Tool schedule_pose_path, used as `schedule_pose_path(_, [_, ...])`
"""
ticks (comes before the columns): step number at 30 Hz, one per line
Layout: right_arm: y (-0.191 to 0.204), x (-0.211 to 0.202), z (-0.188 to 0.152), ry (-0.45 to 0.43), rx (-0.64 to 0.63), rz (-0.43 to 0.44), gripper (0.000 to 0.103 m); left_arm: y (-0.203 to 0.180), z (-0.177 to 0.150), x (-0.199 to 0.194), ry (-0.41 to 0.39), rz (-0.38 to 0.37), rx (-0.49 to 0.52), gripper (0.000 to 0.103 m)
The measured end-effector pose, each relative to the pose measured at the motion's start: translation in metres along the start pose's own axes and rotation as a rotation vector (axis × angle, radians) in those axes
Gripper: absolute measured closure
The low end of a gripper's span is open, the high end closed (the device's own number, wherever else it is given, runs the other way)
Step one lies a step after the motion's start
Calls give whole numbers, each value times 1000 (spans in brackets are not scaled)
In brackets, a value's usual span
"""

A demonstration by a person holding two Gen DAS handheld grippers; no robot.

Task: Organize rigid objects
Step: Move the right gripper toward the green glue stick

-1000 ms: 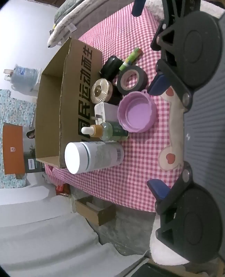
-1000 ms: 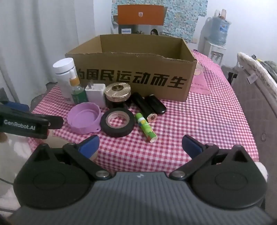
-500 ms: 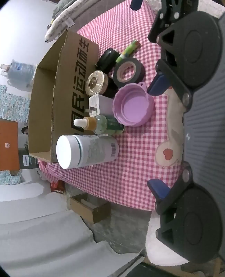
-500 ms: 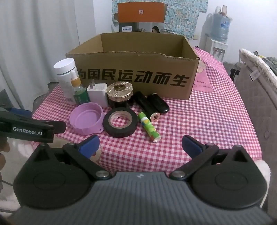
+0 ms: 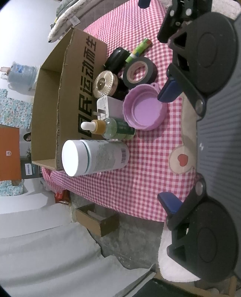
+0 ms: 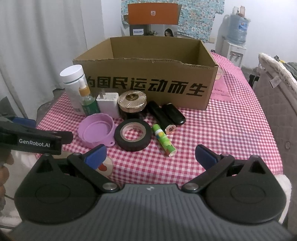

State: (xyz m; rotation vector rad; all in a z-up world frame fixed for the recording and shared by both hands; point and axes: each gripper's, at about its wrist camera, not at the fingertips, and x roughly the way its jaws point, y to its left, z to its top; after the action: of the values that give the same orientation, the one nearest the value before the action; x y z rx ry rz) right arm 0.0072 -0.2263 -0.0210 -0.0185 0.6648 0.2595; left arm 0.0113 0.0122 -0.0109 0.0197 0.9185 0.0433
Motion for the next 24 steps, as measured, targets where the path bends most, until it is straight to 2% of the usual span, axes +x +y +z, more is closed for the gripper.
schedule_pose_path(24, [1,2,3,2,-5,11,1,-3,2,-1,-7,17,18,0])
